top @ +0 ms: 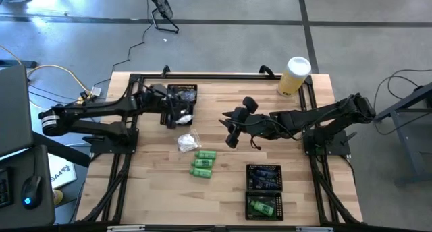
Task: Pick & Place Travel size toiletries
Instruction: Put the white cotton pack into the middle top black basket
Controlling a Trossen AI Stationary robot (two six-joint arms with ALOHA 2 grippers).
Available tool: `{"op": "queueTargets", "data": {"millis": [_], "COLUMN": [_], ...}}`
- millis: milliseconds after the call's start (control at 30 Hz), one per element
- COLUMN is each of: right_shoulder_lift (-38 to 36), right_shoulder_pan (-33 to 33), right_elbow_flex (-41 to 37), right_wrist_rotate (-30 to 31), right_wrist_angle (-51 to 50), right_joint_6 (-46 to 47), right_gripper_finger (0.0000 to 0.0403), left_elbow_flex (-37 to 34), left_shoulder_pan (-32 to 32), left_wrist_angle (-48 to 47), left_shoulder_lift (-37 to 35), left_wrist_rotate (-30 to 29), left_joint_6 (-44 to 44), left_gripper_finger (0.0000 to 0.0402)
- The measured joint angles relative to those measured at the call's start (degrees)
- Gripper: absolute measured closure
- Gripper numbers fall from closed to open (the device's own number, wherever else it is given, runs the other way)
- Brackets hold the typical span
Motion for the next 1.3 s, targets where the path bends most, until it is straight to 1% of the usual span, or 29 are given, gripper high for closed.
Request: {"op": "queueTargets", "data": {"millis": [167,333,400,533,667,800,1000,1100,1233,1300], "right_shoulder_lift": [0.0,0.0,0.3,1.4,3.7,6.7,12.0,14.0,15.3,15.3], "right_shoulder_pan": [0.0,0.0,0.0,0.5,1.3,1.5,1.3,1.4,1.3,1.3], "right_elbow_flex": [0.0,0.0,0.0,0.0,0.0,0.0,0.0,0.0,0.0,0.0], "right_wrist_rotate": [-1.3,-1.6,-3.0,-4.4,-4.3,-4.4,-6.3,-8.5,-11.6,-11.9], "right_wrist_angle": [0.0,0.0,0.1,-0.5,0.1,0.8,2.4,3.5,5.0,4.8], "right_joint_6": [0.1,1.8,2.7,3.2,3.1,3.1,3.2,3.2,3.2,3.2], "right_gripper_finger": [0.0275,0.0275,0.0275,0.0275,0.0275,0.0275,0.0275,0.0275,0.0275,0.0275], "left_elbow_flex": [0.0,0.0,0.0,0.0,0.0,0.0,0.0,0.0,0.0,-0.1], "left_shoulder_pan": [-5.1,-11.1,-13.2,-16.2,-18.3,-20.4,-23.2,-24.6,-26.4,-27.2], "left_wrist_angle": [0.0,0.1,-0.1,-2.7,-6.0,-7.2,-6.8,-6.2,-4.6,-3.8], "left_shoulder_lift": [0.2,0.2,0.2,0.2,0.2,0.8,4.2,6.8,10.3,11.8], "left_wrist_rotate": [-0.7,-5.1,-6.3,-6.3,-6.5,-7.3,-8.4,-8.5,-8.5,-8.5], "left_joint_6": [0.0,0.0,0.0,-0.5,-2.5,-2.8,-4.4,-5.6,-6.0,-6.0], "left_gripper_finger": [0.0236,0.0236,0.0236,0.0236,0.0236,0.0236,0.0236,0.0236,0.0236,0.0236]}}
